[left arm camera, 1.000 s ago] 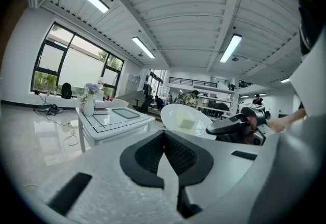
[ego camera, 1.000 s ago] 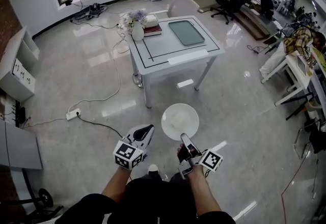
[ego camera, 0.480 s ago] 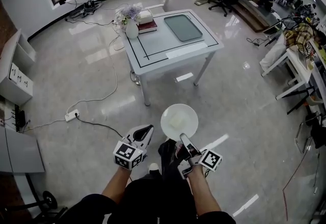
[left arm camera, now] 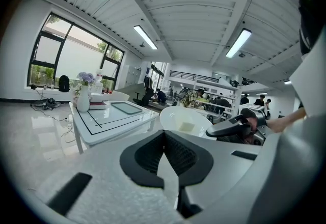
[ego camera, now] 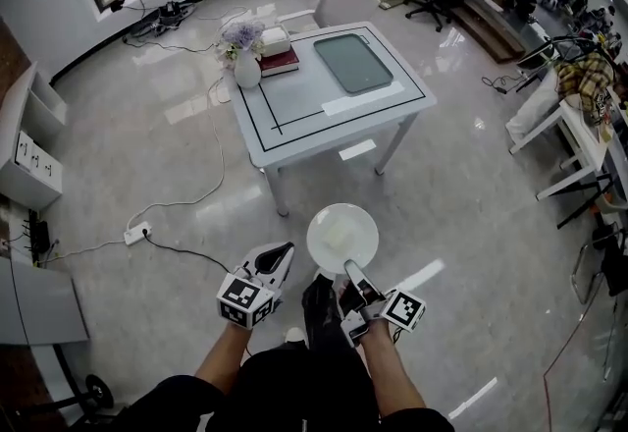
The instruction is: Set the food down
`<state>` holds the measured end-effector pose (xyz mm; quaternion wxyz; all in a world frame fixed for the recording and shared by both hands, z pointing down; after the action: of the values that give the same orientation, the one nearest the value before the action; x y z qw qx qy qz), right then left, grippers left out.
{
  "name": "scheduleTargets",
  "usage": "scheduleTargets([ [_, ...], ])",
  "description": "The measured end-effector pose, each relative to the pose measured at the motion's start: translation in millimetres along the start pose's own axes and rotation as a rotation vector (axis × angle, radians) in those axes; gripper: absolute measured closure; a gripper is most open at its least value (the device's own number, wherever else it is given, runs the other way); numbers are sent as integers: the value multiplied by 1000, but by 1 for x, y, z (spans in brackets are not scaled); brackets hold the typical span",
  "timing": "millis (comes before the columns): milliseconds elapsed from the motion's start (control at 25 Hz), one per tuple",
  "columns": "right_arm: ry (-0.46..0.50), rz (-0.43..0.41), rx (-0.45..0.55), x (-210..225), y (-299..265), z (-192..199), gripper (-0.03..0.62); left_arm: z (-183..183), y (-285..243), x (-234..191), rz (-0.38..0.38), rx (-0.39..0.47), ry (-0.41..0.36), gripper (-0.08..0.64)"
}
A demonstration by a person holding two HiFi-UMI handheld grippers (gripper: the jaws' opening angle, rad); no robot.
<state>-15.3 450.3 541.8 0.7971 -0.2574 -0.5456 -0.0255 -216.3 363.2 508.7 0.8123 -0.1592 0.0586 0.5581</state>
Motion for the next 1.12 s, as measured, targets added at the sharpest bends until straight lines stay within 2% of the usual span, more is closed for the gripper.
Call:
scheduleTargets([
  [320,29,1,-59,-6,-63,-65,574,-26,-53,-61,-60,5,33,554],
  [520,9,20,-114,-8,-103,-109,574,-51,-90,-96,-89,5,34,554],
  [640,-9,-23,-134,-13,-125,-132,574,-62,-110,-112,-110,3,29,554],
  [880,-44,-64,-151,-18,-153,-169,574,-81,-142,-137,-142,1,25,554],
  [1040,-27,-1,-141,-6,-156,-188,574,-88,-156,-143,-143,-6,25,554],
  [1120,-39,-22,-131,-8,-163,-197,574,-94,-164,-148,-138,-6,20,554],
])
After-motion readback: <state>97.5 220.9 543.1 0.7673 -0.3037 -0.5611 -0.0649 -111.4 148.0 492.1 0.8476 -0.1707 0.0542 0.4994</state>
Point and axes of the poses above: the fingertips, and each gripper's own axes: y backward along the fingers, x to its right, z out of its underside, the point moved 6 cm from there along y, backward along the fingers, and after that the axes turned 12 degrees about z, right-handed, at the moved point
